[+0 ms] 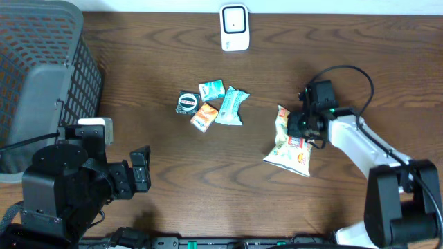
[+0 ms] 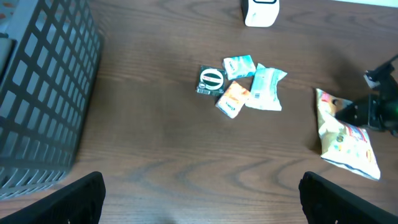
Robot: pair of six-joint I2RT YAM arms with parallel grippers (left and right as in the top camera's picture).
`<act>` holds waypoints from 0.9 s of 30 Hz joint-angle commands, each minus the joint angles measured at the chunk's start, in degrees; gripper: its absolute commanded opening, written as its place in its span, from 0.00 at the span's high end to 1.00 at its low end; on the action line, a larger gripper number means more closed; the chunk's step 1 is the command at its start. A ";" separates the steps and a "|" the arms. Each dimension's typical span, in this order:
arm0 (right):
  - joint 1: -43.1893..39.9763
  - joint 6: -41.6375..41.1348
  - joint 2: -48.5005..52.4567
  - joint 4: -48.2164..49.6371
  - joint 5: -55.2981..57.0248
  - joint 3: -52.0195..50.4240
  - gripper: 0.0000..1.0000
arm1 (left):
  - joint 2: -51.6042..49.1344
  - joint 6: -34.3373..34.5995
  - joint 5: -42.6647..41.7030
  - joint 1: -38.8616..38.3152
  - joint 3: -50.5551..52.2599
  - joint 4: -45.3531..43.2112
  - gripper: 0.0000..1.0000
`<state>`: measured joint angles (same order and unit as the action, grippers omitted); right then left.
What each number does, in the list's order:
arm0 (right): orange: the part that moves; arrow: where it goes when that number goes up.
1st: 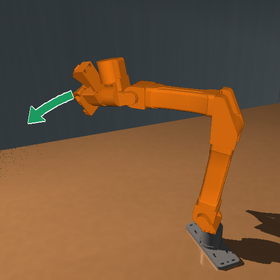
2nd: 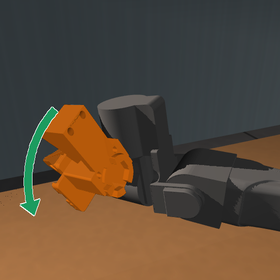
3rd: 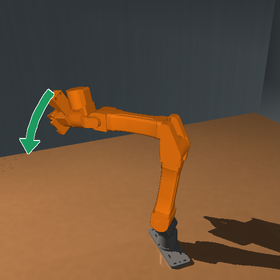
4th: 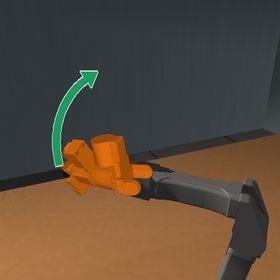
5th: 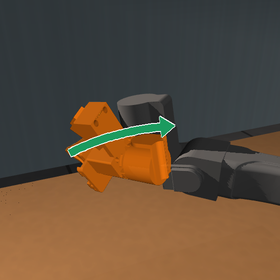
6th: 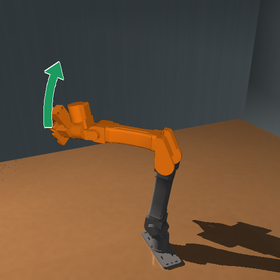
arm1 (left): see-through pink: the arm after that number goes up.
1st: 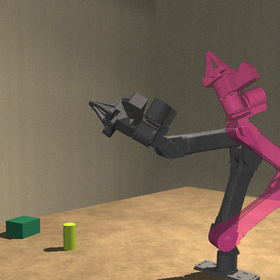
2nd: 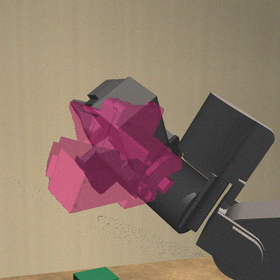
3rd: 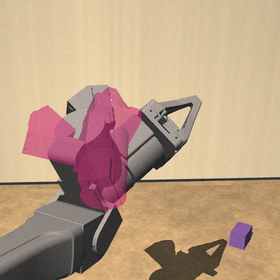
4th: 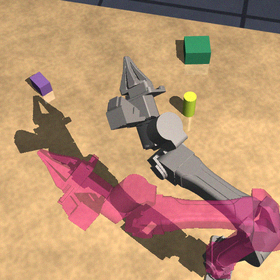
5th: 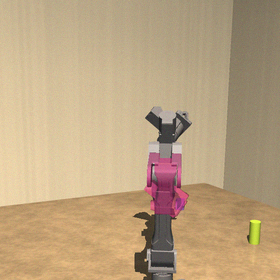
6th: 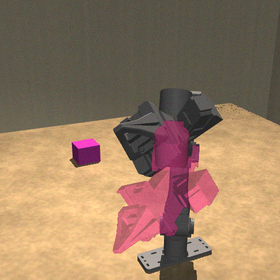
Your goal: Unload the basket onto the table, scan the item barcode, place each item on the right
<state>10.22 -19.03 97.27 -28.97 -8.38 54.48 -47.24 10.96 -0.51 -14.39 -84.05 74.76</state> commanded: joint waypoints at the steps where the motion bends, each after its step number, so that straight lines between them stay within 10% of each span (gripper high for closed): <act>1: 0.09 1.84 5.01 -1.97 -6.84 4.22 0.87 | -0.13 0.72 0.09 0.20 -0.52 0.04 0.02; 14: 0.48 10.80 5.84 -36.76 -6.49 32.79 0.89 | -0.13 0.72 0.09 0.20 -0.52 0.04 0.02; 27: 1.25 10.47 5.97 -41.97 -1.25 18.75 0.98 | -0.13 0.72 0.09 0.20 -0.52 0.04 0.02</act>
<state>10.81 -8.49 103.22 -73.25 -10.68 77.36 -47.24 10.96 -0.54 -14.39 -84.05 74.78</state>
